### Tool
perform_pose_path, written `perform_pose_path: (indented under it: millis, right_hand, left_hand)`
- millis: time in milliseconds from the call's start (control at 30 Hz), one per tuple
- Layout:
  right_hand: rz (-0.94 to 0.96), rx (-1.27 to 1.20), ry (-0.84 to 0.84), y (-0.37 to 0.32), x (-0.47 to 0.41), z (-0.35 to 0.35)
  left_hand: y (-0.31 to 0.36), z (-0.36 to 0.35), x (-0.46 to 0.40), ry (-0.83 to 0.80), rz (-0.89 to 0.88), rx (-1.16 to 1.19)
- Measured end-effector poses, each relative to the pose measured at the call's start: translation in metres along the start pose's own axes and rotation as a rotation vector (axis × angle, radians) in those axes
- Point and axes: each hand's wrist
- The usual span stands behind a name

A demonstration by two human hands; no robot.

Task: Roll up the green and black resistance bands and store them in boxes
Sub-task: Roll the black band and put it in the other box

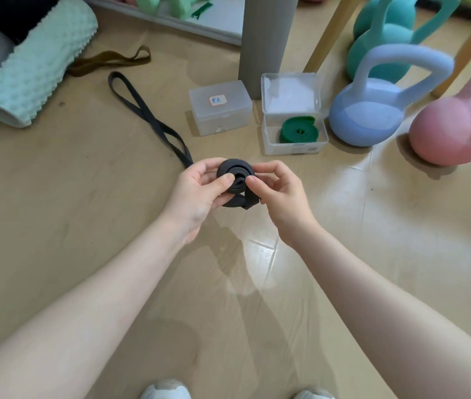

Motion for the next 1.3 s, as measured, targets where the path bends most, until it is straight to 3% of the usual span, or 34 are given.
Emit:
perform_pose_path:
  millis: [100,233,400,500,733,933,1033,1133,1300]
  right_hand:
    - [0.09,0.132,-0.07,-0.061,0.003,0.008]
    - [0.201,0.351,-0.025,-0.118,0.016,0.018]
    - [0.255,0.314,-0.033,-0.147,0.038,0.02]
    - [0.198,0.12,-0.095,-0.146,0.043,0.022]
    - [0.24,0.587,-0.175,-0.128,0.049,0.039]
    - [0.1,0.29,-0.057,-0.097,0.072,0.038]
    - [0.055,0.106,-0.087,-0.087,0.081,0.035]
    - [0.071,0.161,-0.087,-0.091,0.08,0.036]
    - [0.055,0.353,-0.041,-0.085,0.07,0.044]
  left_hand:
    - [0.049,-0.012,-0.006,-0.058,-0.024,0.047]
    - [0.109,-0.031,-0.005,-0.113,-0.089,0.0]
    - [0.146,-0.053,0.004,-0.036,-0.16,0.012]
    - [0.142,-0.053,0.01,-0.026,-0.106,0.014]
    - [0.126,-0.043,0.025,-0.231,0.065,-0.118]
    - [0.111,-0.048,0.044,-0.147,0.011,-0.075]
    - [0.107,-0.041,0.049,-0.104,-0.07,-0.145]
    - [0.107,-0.036,0.048,-0.07,-0.155,-0.241]
    - [0.107,-0.034,0.045,-0.172,-0.194,-0.332]
Point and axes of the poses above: each hand's wrist, its own x-axis away from the middle knuckle, its own z-axis out of the back of the hand, y = z × x, and after that the axes turned 12 degrees about -z, right-handed
